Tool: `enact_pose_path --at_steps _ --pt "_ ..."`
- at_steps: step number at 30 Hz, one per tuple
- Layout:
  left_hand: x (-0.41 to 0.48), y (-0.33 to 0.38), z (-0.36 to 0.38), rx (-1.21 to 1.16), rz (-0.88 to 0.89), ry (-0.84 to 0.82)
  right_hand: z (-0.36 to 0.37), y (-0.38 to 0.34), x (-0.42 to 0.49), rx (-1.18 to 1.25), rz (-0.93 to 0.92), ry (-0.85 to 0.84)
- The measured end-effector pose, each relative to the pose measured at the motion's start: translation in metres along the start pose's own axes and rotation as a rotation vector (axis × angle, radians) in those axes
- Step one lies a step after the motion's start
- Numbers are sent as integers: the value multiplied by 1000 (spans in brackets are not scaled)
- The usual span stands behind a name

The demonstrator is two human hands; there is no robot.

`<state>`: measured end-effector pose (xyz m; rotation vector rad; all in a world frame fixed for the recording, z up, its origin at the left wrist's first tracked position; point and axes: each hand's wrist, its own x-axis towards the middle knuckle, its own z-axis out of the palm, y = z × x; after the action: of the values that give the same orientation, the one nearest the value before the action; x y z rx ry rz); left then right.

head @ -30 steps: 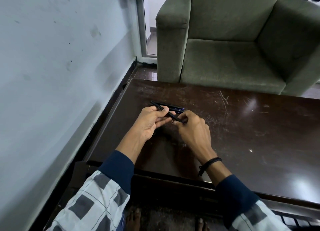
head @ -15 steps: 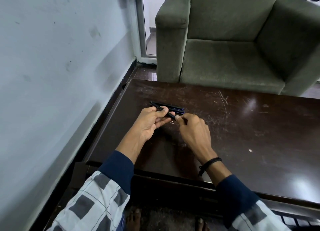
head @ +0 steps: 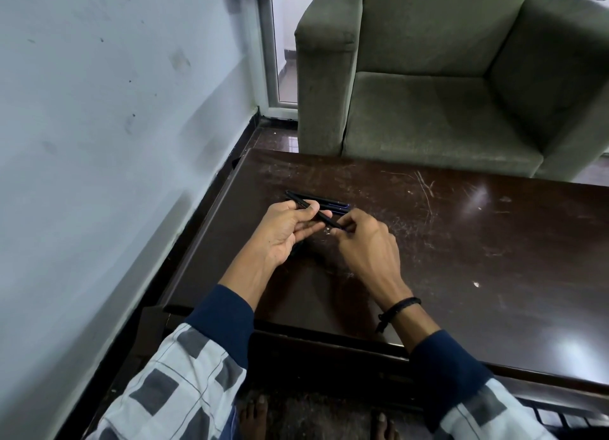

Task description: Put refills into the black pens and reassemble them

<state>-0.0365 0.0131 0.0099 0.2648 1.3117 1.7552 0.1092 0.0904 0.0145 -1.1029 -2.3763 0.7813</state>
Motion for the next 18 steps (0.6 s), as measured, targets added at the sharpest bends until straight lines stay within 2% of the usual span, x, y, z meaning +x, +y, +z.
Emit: enact_pose_path --at_steps 4,10,18 --pt "0 1 0 12 2 -4 0 1 1 -12 -6 -35" --pt "0 0 1 3 -1 0 0 1 2 9 -4 2" --pt "-1 0 1 37 10 -21 -5 0 2 27 34 -87"
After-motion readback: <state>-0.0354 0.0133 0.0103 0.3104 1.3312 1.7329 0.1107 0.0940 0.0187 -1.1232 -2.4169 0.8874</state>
